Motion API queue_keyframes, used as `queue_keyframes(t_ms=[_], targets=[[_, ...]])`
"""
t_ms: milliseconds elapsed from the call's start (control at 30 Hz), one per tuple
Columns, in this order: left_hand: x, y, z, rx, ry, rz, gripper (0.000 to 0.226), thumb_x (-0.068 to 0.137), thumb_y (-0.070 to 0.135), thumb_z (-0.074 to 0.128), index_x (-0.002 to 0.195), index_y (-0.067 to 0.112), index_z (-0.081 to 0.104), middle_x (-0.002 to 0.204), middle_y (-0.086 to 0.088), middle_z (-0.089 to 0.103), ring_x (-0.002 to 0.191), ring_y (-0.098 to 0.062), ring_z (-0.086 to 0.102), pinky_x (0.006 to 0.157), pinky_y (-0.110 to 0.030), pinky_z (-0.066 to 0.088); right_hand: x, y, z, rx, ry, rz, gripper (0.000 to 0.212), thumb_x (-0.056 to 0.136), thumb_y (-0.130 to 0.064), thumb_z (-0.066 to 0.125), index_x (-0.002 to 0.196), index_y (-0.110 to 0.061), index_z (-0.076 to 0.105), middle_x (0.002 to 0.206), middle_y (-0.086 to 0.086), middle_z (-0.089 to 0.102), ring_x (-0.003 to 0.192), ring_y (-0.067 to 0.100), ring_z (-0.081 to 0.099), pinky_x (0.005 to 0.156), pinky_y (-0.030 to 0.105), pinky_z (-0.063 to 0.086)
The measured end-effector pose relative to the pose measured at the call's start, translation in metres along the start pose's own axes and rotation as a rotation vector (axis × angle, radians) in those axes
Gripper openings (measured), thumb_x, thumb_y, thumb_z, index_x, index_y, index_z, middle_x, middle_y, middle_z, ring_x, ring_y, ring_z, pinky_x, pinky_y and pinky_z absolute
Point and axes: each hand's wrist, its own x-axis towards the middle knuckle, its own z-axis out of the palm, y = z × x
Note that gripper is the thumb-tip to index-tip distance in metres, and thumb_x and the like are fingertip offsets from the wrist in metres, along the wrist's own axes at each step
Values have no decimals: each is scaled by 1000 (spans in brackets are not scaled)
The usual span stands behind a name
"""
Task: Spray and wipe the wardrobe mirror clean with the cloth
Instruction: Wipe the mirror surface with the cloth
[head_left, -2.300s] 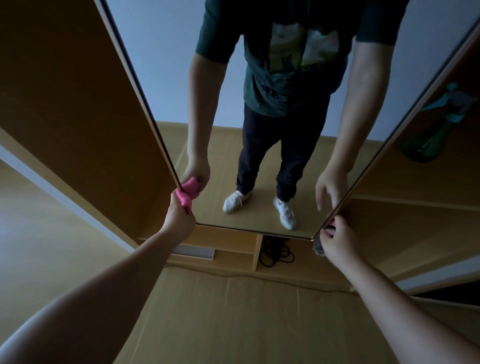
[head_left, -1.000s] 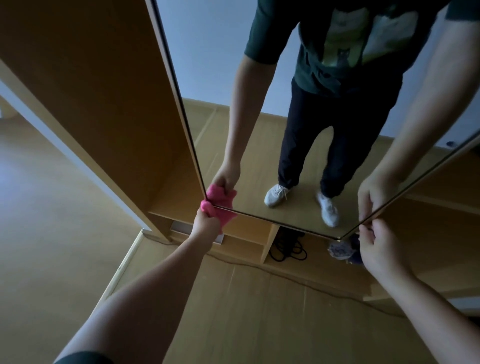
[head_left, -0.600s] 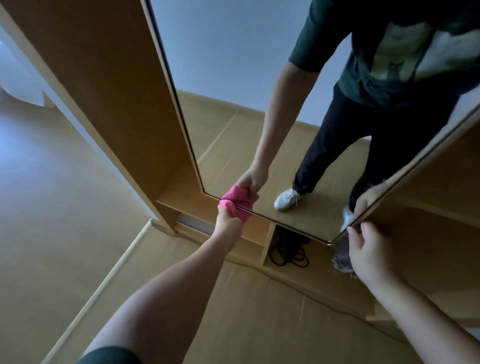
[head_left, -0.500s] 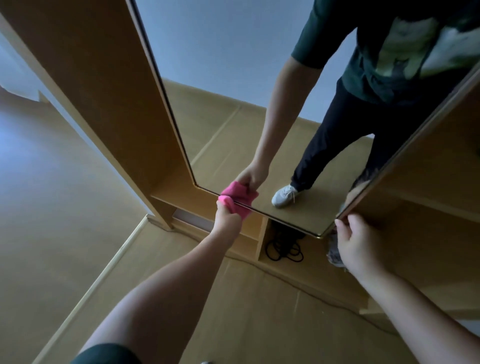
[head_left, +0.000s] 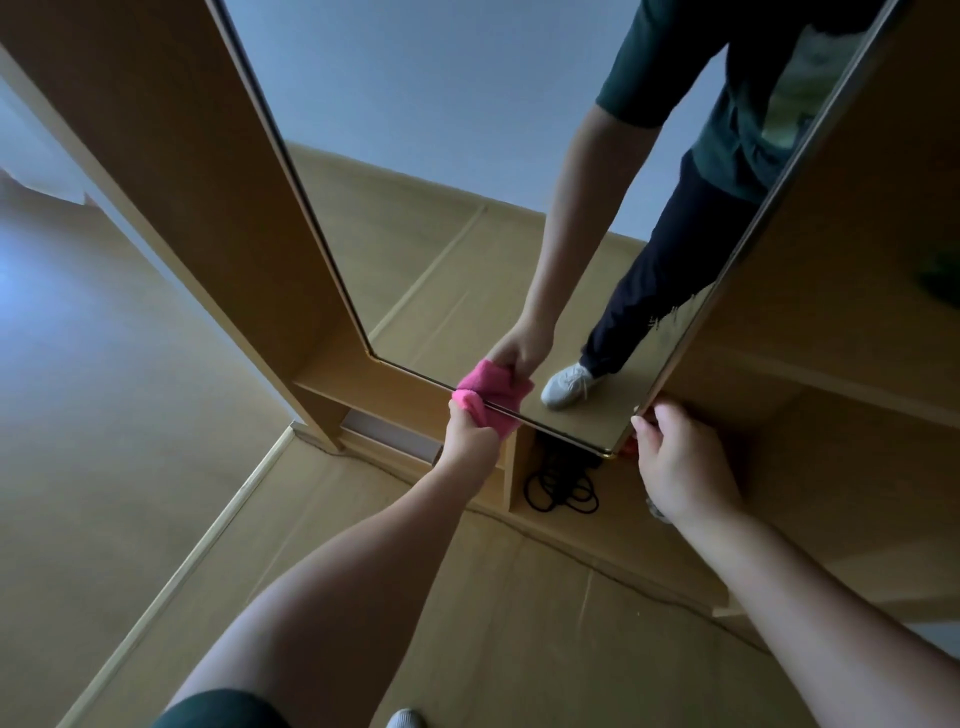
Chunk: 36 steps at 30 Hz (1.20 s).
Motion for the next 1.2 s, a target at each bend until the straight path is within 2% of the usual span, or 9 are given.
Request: queue_keyframes(t_ms=[200,300,500,567,700,800,900,1067,1200], targets=[[-9,-7,19,-2,-22,17,63,70,-14,42,126,16,37,110,-14,56,101,-29,57,49,-19,43,1,1,2,15,3,-11,38,96,-16,54,65,-26,34,58,-12,38,51,5,39,46,22,26],[-12,-10,27,-3,-51,6,76,68,-15,42,137,15,31,108,-7,53,104,-26,55,53,-19,46,2,3,2,2,-8,-7,26,97,-17,53,73,-17,43,59,-11,40,54,12,44,49,25,32],[-23,-12,49,75,-106,-26,77,69,-10,42,141,7,24,100,-3,51,83,-14,53,47,-20,48,2,2,-1,12,-25,-5,24,97,-16,53,75,-15,43,66,-3,47,62,19,48,57,29,34],[-27,-10,56,74,-136,-37,86,72,-9,43,148,12,9,96,2,47,78,-10,52,44,-16,48,2,1,-2,17,-28,-14,24,97,-16,53,76,-15,43,66,-1,50,62,19,48,57,26,32],[-32,-8,68,49,-128,-39,82,77,-7,41,148,15,6,98,-1,45,84,-14,52,39,-12,42,3,0,-4,37,-44,-37,18,97,-15,52,80,-15,45,79,17,64,71,33,60,59,30,37],[-38,-8,77,60,-127,-7,72,79,-8,41,141,12,13,96,1,44,92,-16,50,49,-13,43,2,2,-4,42,-41,-57,20,97,-14,52,79,-14,44,73,15,59,72,37,61,57,29,34],[-46,-8,88,68,-147,17,82,80,-8,44,147,12,0,102,2,45,104,-20,53,62,-17,48,3,3,-4,37,-35,-74,18,97,-14,53,81,-15,44,72,13,59,71,36,61,53,24,30],[-54,-7,103,64,-148,21,85,86,0,52,147,9,-6,117,-11,49,104,-24,57,56,-17,47,5,3,-3,41,-37,-92,13,97,-13,53,88,-4,57,85,21,66,79,37,63,60,24,32],[-58,-8,111,59,-149,26,90,86,-1,53,147,3,-14,127,-15,48,116,-25,51,84,-26,52,6,1,-3,32,-50,-97,16,97,-12,52,94,2,59,91,24,67,85,39,63,66,28,36]])
